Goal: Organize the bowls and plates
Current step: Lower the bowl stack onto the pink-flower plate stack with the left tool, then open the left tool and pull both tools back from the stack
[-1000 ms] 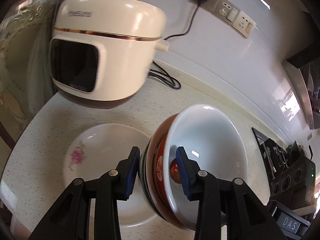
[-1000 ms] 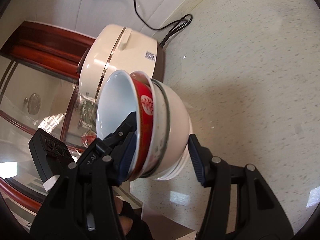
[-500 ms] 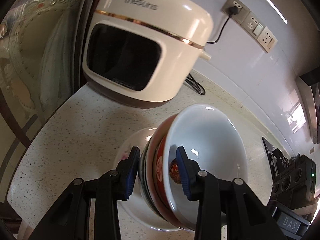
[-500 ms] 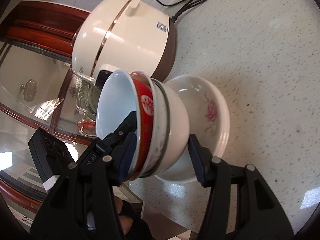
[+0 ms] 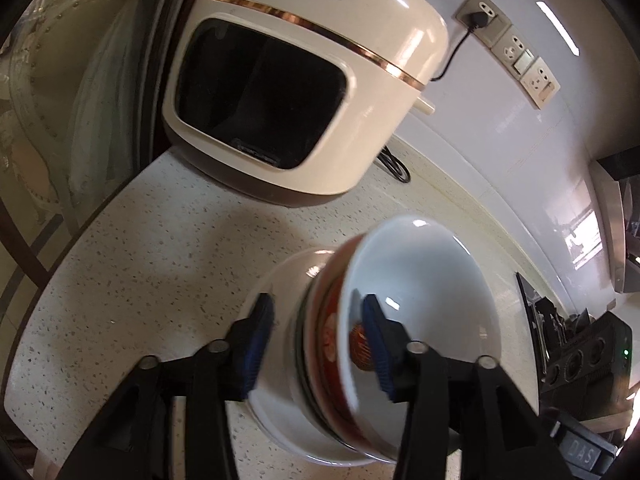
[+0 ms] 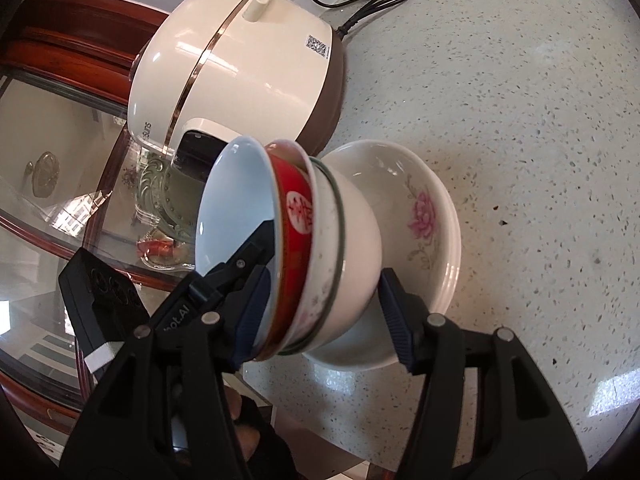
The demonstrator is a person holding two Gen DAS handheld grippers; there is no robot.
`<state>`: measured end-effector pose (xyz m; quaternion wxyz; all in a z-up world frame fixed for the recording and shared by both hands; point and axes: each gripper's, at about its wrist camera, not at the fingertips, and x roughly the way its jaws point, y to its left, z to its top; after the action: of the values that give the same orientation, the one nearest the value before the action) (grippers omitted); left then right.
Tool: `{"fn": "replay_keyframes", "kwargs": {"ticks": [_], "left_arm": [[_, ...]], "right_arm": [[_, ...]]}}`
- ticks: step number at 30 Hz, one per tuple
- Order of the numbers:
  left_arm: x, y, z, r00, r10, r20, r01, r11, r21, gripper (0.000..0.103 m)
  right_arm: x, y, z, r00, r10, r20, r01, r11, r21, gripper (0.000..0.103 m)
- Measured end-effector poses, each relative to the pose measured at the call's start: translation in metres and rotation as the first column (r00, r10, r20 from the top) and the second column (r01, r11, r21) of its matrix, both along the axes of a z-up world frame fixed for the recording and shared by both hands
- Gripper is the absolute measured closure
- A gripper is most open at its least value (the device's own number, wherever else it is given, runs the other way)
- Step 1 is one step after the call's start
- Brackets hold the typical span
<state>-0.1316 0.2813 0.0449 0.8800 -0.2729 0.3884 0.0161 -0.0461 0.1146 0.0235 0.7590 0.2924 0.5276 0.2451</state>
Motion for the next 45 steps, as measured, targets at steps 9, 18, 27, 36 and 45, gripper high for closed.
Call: {"fn": "replay_keyframes", "kwargs": {"ticks": [9, 18, 27, 36, 45], "left_arm": [[-0.007, 0.011, 0.004, 0.996, 0.064, 0.065, -0.064, 0.998, -0.001, 0.021], [-0.028, 0.015, 0.017, 0.983, 0.118, 0.143, -0.124, 0.992, 0.033, 0.018], [-0.056, -0.006, 0.032, 0.972, 0.094, 0.216, -0.131, 0.978, 0.164, 0.005], [-0.096, -0.029, 0.024, 0.958, 0.045, 0.285, -0.118, 0.962, 0.245, 0.0], [-0.139, -0.05, 0.005, 0.936, 0.062, 0.347, -0.182, 0.929, 0.323, 0.0]], "right_arm": [[-0.004, -0.002, 0.016, 0.999, 0.005, 0.051, 0.0, 0.996, -0.094, 0.02], [-0.023, -0.025, 0.058, 0.959, -0.044, 0.279, 0.101, 0.975, -0.196, 0.017], [-0.046, -0.055, 0.05, 0.937, -0.091, 0.338, 0.168, 0.965, -0.204, 0.013], [-0.094, -0.064, 0.037, 0.853, -0.007, 0.522, 0.21, 0.92, -0.33, 0.009], [-0.141, -0.074, 0.019, 0.739, 0.065, 0.671, 0.305, 0.855, -0.419, 0.009]]}}
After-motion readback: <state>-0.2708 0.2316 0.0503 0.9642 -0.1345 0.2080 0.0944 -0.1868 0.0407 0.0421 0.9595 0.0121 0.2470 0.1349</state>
